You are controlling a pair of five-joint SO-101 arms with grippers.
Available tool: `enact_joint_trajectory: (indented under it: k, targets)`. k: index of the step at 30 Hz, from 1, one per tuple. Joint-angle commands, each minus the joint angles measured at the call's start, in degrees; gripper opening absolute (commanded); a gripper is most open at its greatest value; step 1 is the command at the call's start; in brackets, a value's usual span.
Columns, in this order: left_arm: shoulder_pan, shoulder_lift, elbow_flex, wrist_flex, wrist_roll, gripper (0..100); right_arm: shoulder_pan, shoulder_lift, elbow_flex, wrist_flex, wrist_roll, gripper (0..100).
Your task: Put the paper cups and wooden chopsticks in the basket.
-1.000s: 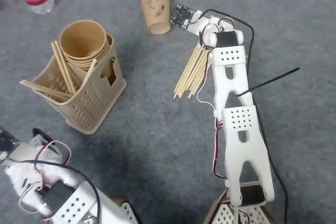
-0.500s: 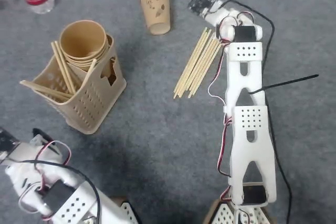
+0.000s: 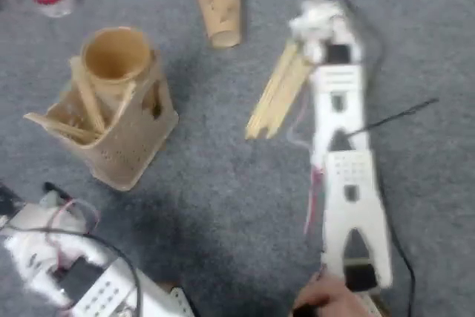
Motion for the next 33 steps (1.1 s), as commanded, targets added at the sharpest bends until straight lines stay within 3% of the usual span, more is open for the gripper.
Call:
enact_joint_trajectory:
  k: [1,5,8,16,21,24,27,29,31,33]
  targets:
    - [0.53,-0.44,-0.22,-1.05,-0.88,19,-1.27,0.48,-2.2,-2.33,-1.41,0.7]
    - [0.53,-0.44,-0.22,-1.14,-0.88,19,-1.19,1.19,-2.2,-2.33,-1.85,0.7]
    - [0.53,-0.44,-0.22,-1.14,-0.88,19,-1.1,0.66,-2.2,-2.33,-7.3,0.7]
    - [0.53,-0.44,-0.22,-1.23,-0.88,19,3.65,-6.64,-2.29,-0.4,-42.99,0.9]
    - [0.53,-0.44,-0.22,-1.23,-0.88,19,3.56,-9.98,-2.2,0.84,-57.32,1.0]
    - [0.53,-0.44,-0.22,-1.14,-0.88,19,1.98,-9.8,-2.2,-1.54,-59.43,5.8]
    - [0.53,-0.44,-0.22,-1.05,-0.88,19,2.07,-9.36,-2.2,-6.73,-56.44,11.8]
    - [0.53,-0.44,-0.22,-1.05,-0.88,19,2.95,-8.04,-2.2,-9.71,-54.33,9.7]
    - [0.53,-0.44,-0.22,-0.97,-0.88,19,2.95,-6.11,-2.2,-12.0,-53.89,1.3]
    - [0.53,-0.44,-0.22,-0.97,-0.88,19,2.15,-3.74,-2.2,-12.79,-53.89,2.0]
